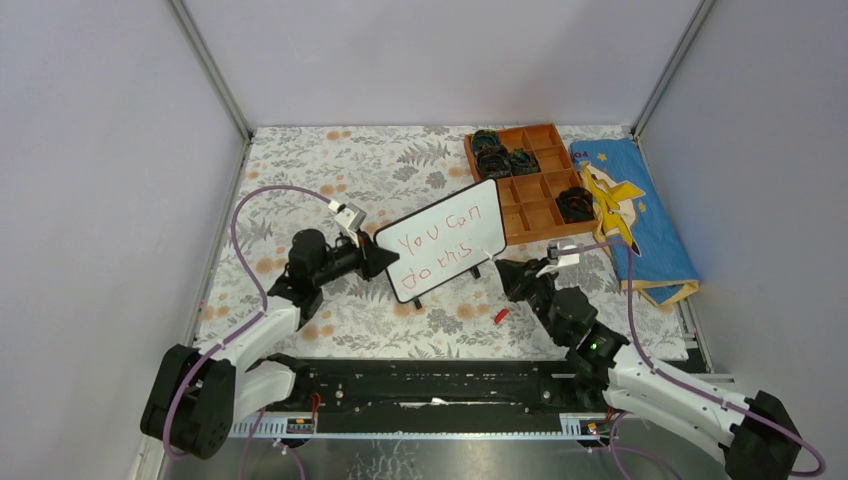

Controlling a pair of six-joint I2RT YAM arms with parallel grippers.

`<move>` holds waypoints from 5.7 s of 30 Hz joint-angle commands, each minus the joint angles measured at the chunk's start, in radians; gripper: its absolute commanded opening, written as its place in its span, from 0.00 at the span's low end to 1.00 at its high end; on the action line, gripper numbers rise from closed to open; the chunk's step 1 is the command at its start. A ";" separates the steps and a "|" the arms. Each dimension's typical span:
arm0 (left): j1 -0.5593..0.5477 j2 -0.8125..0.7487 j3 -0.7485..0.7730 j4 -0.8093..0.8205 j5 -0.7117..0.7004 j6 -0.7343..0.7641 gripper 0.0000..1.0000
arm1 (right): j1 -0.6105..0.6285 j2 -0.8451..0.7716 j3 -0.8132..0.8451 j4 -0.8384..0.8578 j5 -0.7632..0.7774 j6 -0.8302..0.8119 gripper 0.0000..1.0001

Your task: Write a sentence on the whiteboard

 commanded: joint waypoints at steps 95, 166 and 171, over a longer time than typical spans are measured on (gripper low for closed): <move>0.001 0.025 0.000 -0.125 -0.189 0.067 0.10 | -0.067 0.453 -0.018 0.458 0.080 0.093 0.00; 0.000 0.027 0.001 -0.125 -0.185 0.067 0.09 | -0.088 0.463 -0.059 0.485 0.060 0.129 0.00; 0.000 0.027 0.001 -0.125 -0.185 0.067 0.10 | -0.088 0.413 -0.075 0.449 0.055 0.131 0.00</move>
